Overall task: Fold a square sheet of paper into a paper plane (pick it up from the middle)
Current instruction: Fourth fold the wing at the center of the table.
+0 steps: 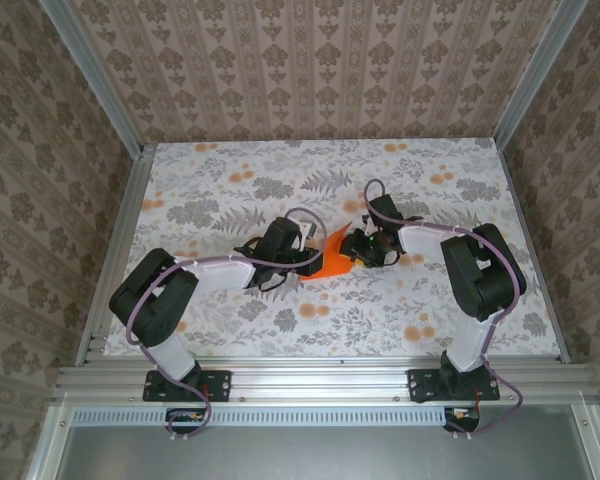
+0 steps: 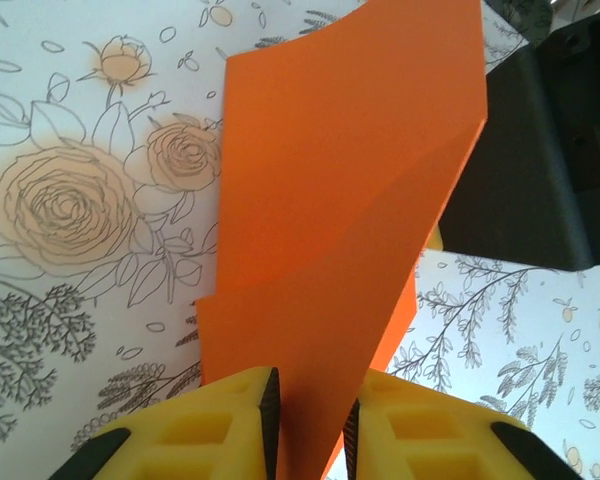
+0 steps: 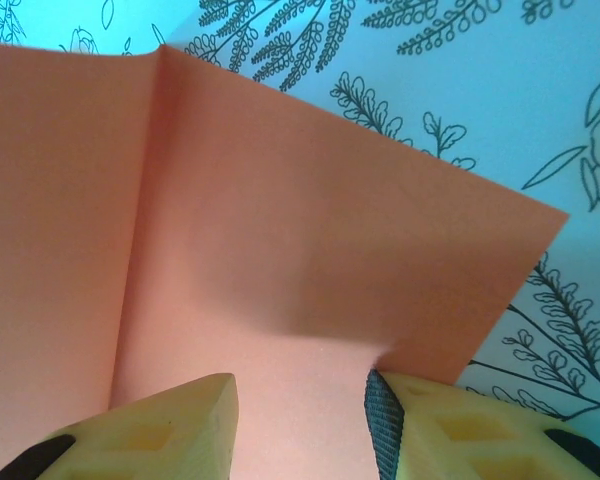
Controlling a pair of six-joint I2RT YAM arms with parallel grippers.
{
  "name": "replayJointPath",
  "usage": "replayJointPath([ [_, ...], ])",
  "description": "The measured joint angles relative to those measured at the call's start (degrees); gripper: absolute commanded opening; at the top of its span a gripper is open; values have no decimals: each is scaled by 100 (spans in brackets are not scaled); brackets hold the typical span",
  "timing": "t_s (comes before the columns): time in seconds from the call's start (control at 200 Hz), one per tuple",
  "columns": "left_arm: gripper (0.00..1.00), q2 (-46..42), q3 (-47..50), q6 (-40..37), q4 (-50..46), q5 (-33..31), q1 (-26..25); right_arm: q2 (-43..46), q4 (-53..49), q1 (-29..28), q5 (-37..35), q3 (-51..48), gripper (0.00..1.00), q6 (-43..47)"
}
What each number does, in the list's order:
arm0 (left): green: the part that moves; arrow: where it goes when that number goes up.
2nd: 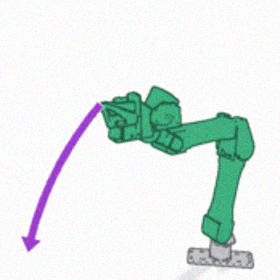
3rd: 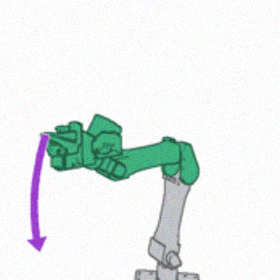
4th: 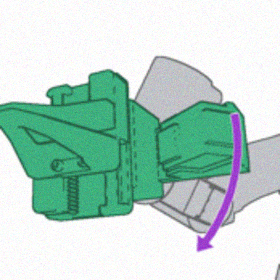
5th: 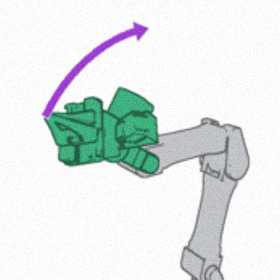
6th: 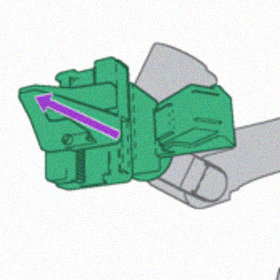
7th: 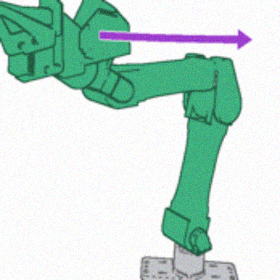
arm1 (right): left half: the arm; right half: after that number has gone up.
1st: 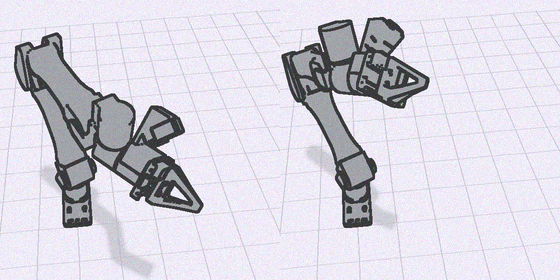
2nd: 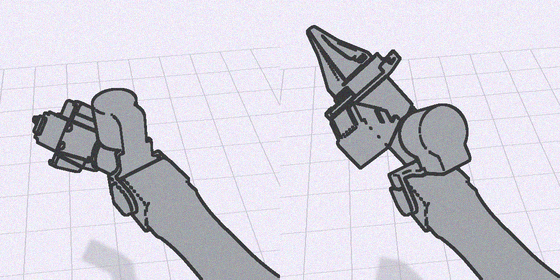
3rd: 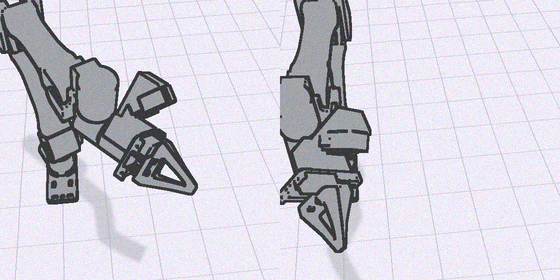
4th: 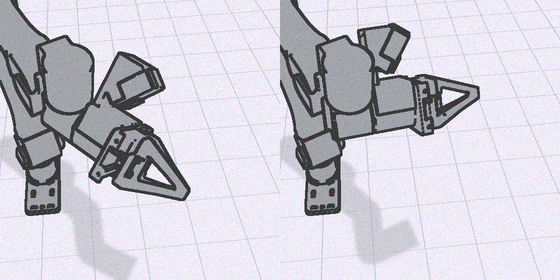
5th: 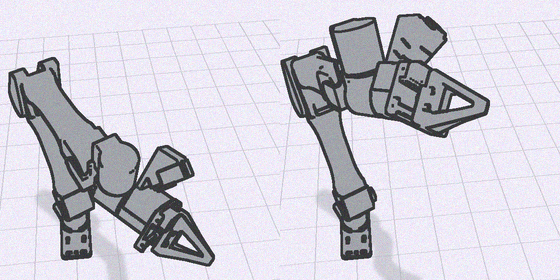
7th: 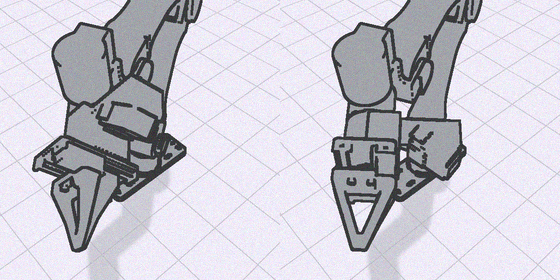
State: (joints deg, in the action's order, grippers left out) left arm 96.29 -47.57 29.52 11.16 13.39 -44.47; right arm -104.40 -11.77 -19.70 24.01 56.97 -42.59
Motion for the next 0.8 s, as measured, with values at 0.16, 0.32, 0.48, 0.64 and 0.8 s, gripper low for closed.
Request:
replayJointPath([
  [0.16, 33, 22, -101, -63, 20, 129, 0, -26, -66, 0, 0, 48, 42, 31],
  [0.32, 32, 22, -127, -105, 72, 284, 24, -26, -68, 0, 0, 48, 42, 44],
  [0.48, 22, 66, -136, -177, 114, 409, 66, -31, -68, 0, 0, 48, 42, 44],
  [0.64, 30, 249, -170, -232, 118, 470, 76, -31, -70, 0, 0, 50, 42, 44],
  [0.8, 28, 455, -251, -269, 87, 553, 107, -35, -90, 0, 0, 63, 42, 46],
])
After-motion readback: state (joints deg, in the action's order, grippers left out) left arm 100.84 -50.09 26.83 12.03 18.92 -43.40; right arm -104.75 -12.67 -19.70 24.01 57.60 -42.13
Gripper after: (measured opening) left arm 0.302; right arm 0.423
